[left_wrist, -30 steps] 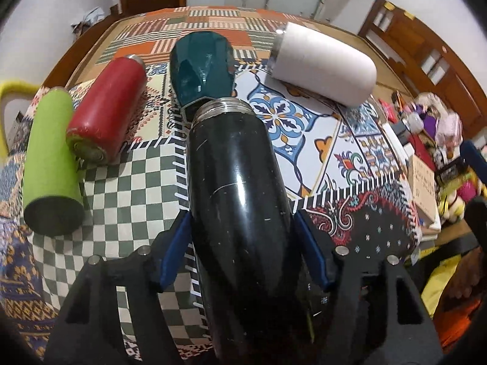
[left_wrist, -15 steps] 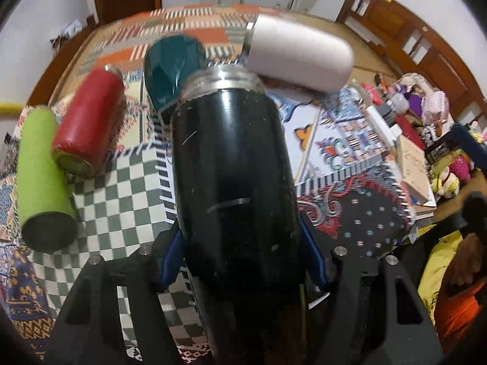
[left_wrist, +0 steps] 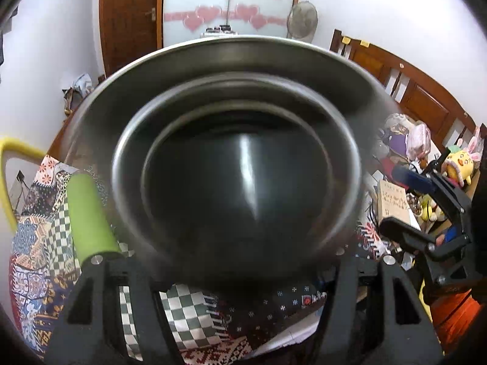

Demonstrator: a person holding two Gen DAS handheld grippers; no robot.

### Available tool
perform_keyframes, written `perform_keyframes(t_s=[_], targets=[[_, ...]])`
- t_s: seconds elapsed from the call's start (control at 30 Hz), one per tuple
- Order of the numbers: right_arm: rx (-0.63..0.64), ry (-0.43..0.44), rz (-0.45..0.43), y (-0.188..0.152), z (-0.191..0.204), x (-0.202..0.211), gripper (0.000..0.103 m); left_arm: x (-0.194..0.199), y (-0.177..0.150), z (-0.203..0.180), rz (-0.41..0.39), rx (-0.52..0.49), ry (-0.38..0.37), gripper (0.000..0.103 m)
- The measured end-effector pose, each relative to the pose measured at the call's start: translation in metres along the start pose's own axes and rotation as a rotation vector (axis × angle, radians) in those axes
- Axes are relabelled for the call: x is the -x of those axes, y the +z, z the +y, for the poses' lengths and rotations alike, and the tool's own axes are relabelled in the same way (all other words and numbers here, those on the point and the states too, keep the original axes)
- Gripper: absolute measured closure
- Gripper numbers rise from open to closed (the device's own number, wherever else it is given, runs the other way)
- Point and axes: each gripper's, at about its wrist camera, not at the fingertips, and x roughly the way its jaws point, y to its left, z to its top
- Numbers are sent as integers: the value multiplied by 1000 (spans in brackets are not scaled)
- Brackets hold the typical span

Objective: Flip cup upright
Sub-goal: 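Close the left tool on the thermos while the right tool releases it, then rotate the thermos upright with the left tool and lower it onto the bed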

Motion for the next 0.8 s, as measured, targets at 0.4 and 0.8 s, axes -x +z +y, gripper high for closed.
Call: perform_keyframes(t_s=[0.4,0.8], targets=[[-5,10,-3,1,3,-5,24,-25,-5,-2,-16,-37,-1,39],[-28,18,-8,0,1,-5,24,-45,9,-15,-15,-41,20,39]])
